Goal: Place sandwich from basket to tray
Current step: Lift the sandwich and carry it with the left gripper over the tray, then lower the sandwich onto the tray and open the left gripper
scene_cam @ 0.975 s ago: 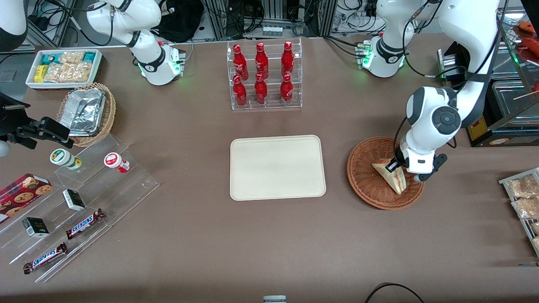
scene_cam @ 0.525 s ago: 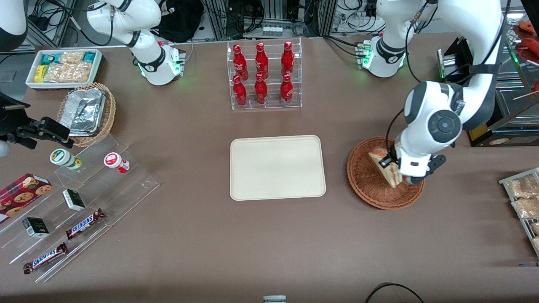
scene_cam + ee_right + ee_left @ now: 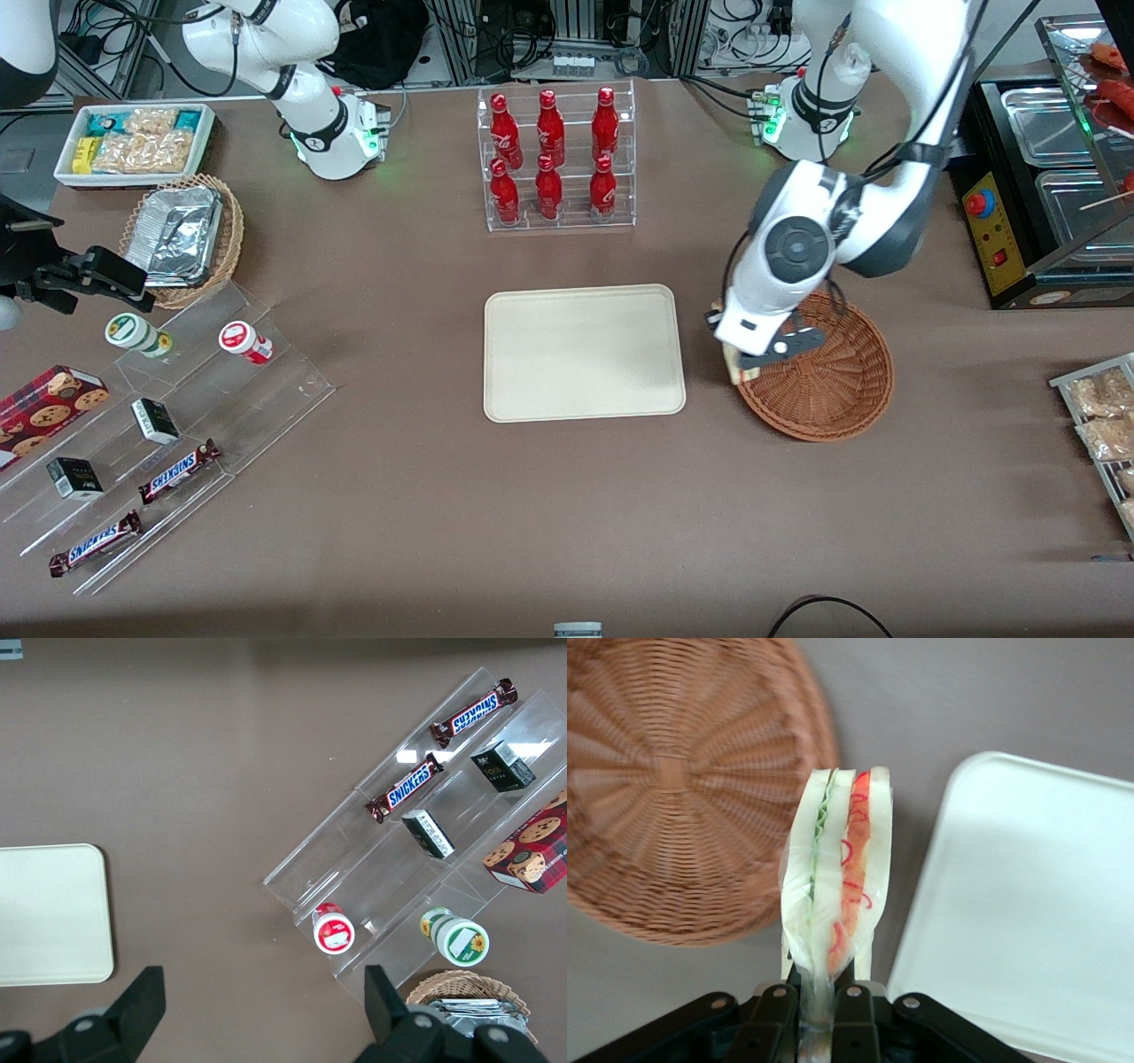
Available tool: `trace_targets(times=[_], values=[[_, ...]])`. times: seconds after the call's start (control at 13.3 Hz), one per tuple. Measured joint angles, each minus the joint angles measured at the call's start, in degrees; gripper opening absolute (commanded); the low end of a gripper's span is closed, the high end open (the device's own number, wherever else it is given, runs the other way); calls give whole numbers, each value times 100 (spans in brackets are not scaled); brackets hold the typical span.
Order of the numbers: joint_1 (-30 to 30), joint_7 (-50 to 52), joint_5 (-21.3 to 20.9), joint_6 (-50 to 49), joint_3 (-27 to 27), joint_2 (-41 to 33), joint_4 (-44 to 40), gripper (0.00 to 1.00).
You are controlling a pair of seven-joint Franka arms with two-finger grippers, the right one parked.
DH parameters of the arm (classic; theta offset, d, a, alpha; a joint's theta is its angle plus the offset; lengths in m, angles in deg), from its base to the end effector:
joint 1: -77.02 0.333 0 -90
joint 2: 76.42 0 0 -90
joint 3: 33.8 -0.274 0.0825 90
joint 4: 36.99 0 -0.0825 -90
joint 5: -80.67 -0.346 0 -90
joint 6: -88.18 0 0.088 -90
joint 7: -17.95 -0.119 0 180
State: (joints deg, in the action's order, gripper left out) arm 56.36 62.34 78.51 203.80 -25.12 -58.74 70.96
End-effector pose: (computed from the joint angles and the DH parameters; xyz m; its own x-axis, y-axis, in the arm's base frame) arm 0.4883 -0.2685 0.3038 0.9595 0.2489 -0.1320 0.2357 -0.9658 -0.1080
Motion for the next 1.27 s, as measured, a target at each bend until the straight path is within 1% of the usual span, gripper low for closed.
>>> trace_targets(times=[0.38, 0.75, 0.9, 1.12, 1.27], values=[[-699, 471, 8, 20, 1, 952, -968, 4], [-1317, 1227, 8, 55, 2, 1731, -1845, 4], [-1458, 1441, 8, 349, 2, 1899, -1995, 4], [-1645, 1620, 7, 792, 2, 2089, -2009, 4], [-1696, 1651, 7, 915, 2, 2166, -2017, 4]])
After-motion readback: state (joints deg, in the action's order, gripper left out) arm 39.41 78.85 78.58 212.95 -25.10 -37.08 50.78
